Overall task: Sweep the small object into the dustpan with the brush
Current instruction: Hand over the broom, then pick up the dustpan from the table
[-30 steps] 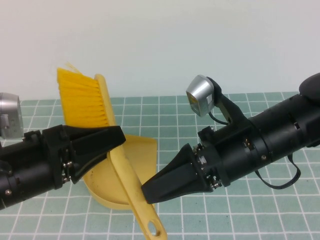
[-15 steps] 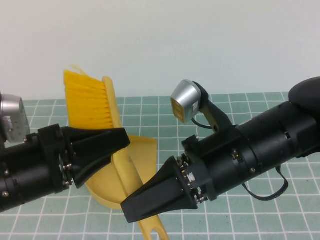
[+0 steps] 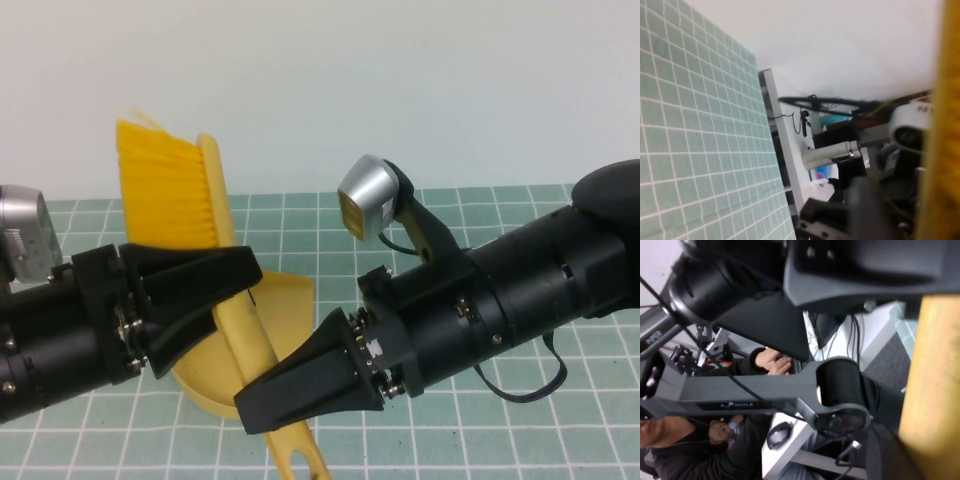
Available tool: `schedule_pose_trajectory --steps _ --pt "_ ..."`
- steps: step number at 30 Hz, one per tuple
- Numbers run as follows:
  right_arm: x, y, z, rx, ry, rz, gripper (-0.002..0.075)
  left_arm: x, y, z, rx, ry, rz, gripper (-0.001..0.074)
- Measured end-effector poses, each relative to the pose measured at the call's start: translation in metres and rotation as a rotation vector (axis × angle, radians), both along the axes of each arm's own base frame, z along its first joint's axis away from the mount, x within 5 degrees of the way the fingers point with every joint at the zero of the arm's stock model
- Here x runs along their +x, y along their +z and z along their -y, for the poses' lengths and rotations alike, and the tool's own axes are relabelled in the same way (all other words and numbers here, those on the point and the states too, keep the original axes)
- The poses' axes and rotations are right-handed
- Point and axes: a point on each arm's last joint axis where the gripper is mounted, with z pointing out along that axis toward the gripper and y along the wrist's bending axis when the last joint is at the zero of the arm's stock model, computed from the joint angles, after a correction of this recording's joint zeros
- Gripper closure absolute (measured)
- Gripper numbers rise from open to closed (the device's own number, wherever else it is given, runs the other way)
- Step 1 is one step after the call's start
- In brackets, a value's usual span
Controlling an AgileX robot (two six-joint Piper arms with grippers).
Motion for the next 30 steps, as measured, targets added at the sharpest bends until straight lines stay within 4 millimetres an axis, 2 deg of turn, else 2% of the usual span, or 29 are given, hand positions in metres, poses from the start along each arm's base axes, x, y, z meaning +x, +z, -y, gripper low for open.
schedule_pose_trajectory --steps 4,6,9,12,15,17,20,22,26,30 --pt "0.007 0.007 0.004 0.036 -0.007 0.027 0.0550 0.000 0.000 0.000 0.009 -0.002 0.010 0.0237" --pt "0.016 0.012 0.011 0.043 -0.036 0.035 0.0550 0.000 0.000 0.000 0.019 -0.002 0.028 0.0211" --pt "0.035 0.018 0.028 0.028 -0.103 0.054 0.0550 0.001 -0.001 -0.001 0.043 0.008 0.050 0.0224" --pt "0.055 0.019 0.051 -0.054 -0.177 0.083 0.0551 0.002 -0.002 -0.001 0.073 0.018 0.087 0.0261" --pt "0.072 0.014 0.077 -0.215 -0.258 0.102 0.0551 0.006 -0.004 -0.004 0.117 0.067 0.112 0.0327" --pt "0.079 0.009 0.091 -0.327 -0.296 0.111 0.0551 0.012 0.001 -0.007 0.157 0.118 0.134 0.0415" --pt "0.084 0.002 0.104 -0.504 -0.326 0.128 0.0551 0.019 0.013 -0.009 0.324 0.121 0.236 0.0621" --pt "0.086 -0.002 0.110 -0.601 -0.337 0.145 0.0551 0.022 0.026 -0.011 0.439 0.113 0.315 0.0687" --pt "0.087 -0.010 0.120 -0.740 -0.362 0.142 0.0551 0.032 0.056 -0.017 0.720 0.054 0.466 0.0725" --pt "0.087 -0.015 0.127 -0.869 -0.381 0.145 0.0551 0.051 0.066 -0.029 1.043 -0.099 0.425 0.0734"
